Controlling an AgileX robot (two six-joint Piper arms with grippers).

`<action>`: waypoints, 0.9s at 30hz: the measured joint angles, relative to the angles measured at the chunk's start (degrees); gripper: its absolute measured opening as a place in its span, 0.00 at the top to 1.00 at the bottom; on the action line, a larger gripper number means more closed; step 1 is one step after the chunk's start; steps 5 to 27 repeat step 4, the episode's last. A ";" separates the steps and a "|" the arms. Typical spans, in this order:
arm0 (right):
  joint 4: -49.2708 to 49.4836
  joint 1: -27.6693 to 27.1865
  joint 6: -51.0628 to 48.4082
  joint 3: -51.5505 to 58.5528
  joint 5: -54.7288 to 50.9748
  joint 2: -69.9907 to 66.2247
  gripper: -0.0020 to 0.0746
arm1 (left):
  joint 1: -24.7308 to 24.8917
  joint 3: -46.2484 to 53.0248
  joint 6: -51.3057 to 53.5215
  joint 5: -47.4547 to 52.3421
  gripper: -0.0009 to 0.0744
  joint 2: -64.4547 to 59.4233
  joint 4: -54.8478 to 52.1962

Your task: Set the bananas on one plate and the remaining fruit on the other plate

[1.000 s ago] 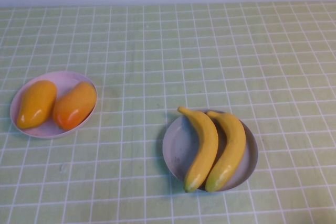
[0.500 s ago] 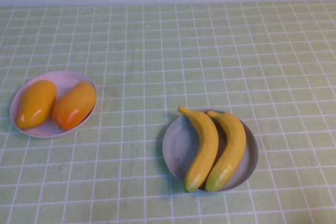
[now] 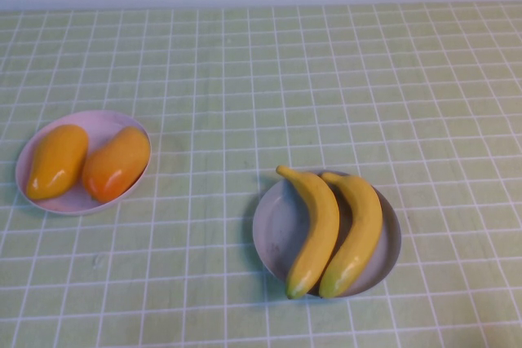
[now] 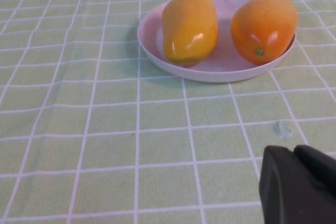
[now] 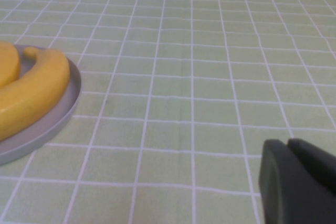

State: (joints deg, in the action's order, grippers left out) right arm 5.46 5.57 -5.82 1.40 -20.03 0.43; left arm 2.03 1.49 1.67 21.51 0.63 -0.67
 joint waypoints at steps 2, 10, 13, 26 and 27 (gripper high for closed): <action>0.00 0.00 0.00 0.00 0.00 0.00 0.99 | 0.00 0.00 0.00 0.00 0.99 0.00 0.00; 0.00 0.00 0.00 0.00 0.00 0.00 0.99 | 0.00 0.00 0.00 0.00 0.99 0.00 0.00; 0.00 0.00 0.00 0.00 0.00 0.00 0.99 | 0.00 0.00 0.00 0.00 0.99 0.00 0.00; 0.00 0.00 0.00 0.00 0.00 0.00 0.99 | 0.00 0.00 0.00 0.00 0.99 0.00 0.00; 0.00 0.00 0.00 0.00 0.00 0.00 0.99 | 0.00 0.00 0.00 0.00 0.99 0.00 0.00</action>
